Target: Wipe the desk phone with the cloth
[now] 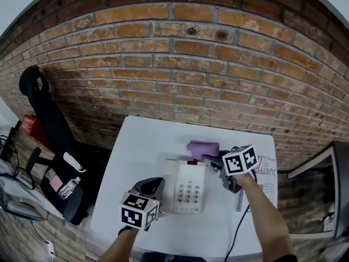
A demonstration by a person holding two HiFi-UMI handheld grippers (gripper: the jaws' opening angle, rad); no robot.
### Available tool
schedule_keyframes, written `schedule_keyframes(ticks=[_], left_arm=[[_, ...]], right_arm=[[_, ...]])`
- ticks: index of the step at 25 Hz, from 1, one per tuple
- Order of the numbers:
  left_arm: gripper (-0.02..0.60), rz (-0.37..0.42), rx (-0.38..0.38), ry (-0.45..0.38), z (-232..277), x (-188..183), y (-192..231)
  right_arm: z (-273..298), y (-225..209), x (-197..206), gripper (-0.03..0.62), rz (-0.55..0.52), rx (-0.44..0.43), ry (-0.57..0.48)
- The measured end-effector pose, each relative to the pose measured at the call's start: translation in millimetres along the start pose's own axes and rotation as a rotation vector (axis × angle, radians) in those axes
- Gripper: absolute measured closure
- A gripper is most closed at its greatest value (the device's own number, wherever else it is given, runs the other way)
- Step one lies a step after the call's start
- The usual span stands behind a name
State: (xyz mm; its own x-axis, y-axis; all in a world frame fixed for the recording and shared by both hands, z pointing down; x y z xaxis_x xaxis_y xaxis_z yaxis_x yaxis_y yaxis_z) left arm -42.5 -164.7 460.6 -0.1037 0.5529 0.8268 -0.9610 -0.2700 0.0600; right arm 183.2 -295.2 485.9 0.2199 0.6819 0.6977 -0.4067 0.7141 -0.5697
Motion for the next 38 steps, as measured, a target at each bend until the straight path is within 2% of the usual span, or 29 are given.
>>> schedule_keyframes(ticks=[7, 13, 20, 38], left_arm=[[0.577, 0.005, 0.019, -0.012, -6, 0, -4], [0.577, 0.013, 0.051, -0.021, -16, 6, -9], [0.577, 0.013, 0.078, -0.025, -27, 15, -9], [0.577, 0.041, 0.148, -0.041, -61, 39, -8]], right_arm=[[-19, 8, 34, 0.549, 0.176, 0.119, -0.273], [-22, 28, 61, 0.549, 0.258, 0.137, -0.391], [-24, 55, 88, 0.549, 0.3, 0.143, -0.447], [-17, 129, 169, 0.549, 0.339, 0.135, -0.461]])
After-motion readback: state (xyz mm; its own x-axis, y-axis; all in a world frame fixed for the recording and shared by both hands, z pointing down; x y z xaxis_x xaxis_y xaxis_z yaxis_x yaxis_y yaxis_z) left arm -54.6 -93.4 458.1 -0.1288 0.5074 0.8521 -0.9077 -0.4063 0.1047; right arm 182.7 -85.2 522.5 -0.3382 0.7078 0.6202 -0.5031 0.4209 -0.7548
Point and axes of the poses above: the fingertips, and each gripper's own axes: z forward along the fingers, y to its left, x out of its underside, the point moved 7 cm from there along -z, backward along the fingers, and after that the axes turned 15 degrees about -x, right-handed, at the moved point
